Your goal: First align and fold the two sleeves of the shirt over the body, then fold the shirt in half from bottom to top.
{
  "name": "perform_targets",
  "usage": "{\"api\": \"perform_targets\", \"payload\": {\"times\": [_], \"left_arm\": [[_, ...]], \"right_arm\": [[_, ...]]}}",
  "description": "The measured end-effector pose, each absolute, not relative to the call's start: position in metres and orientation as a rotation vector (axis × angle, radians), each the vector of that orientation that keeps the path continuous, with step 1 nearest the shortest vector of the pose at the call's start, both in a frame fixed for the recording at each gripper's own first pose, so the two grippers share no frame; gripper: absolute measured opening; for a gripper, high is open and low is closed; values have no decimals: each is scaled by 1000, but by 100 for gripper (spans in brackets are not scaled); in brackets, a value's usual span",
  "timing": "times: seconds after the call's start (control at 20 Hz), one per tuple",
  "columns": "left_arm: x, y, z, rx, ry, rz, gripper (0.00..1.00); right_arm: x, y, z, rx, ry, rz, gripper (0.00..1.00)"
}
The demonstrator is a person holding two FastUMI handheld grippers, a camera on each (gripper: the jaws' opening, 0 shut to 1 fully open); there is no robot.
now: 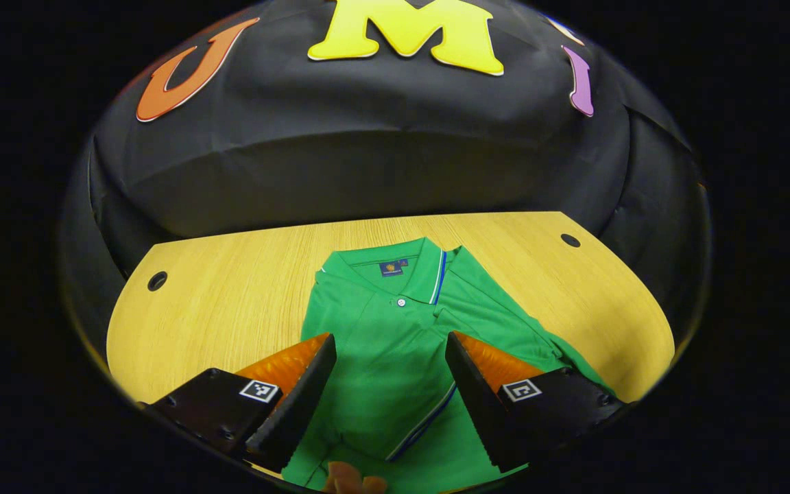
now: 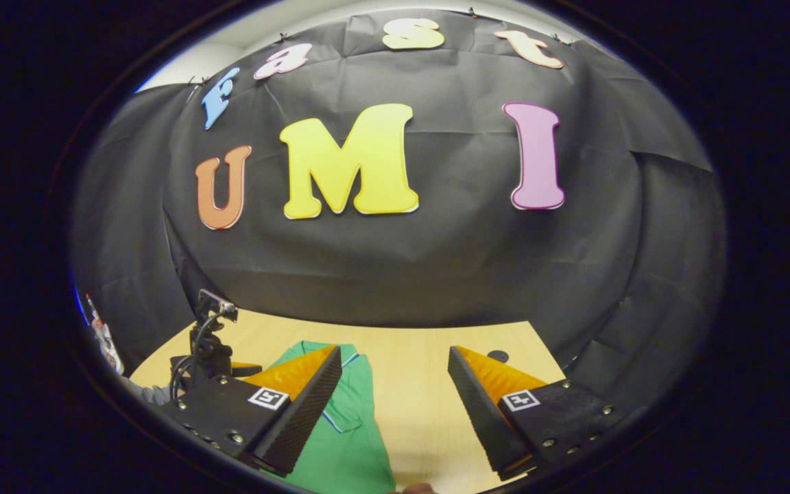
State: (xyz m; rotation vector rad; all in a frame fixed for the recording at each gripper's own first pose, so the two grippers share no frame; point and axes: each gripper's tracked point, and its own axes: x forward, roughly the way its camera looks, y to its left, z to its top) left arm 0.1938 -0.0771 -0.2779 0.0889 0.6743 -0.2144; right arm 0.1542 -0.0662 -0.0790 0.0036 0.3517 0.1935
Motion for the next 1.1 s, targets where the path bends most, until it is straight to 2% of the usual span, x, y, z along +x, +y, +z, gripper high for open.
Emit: {"api": "perform_targets", "payload": {"times": [0.2,0.4,0.8,1.1], "left_arm": [[171,-62,-242,39,616,-181,100],[118,-35,-223,31,605,-121,100],[-13,-18,-221,-42,639,-73,100],[-91,-9,-239,2,688,-53,100]], "right_arm": [[140,-52,-96,5,369,214,97],[108,-37,-114,-20,394,244,96],[20,-28,-150,-38,467,262,97],[-53,-35,-185,-47,533,260,97]]}}
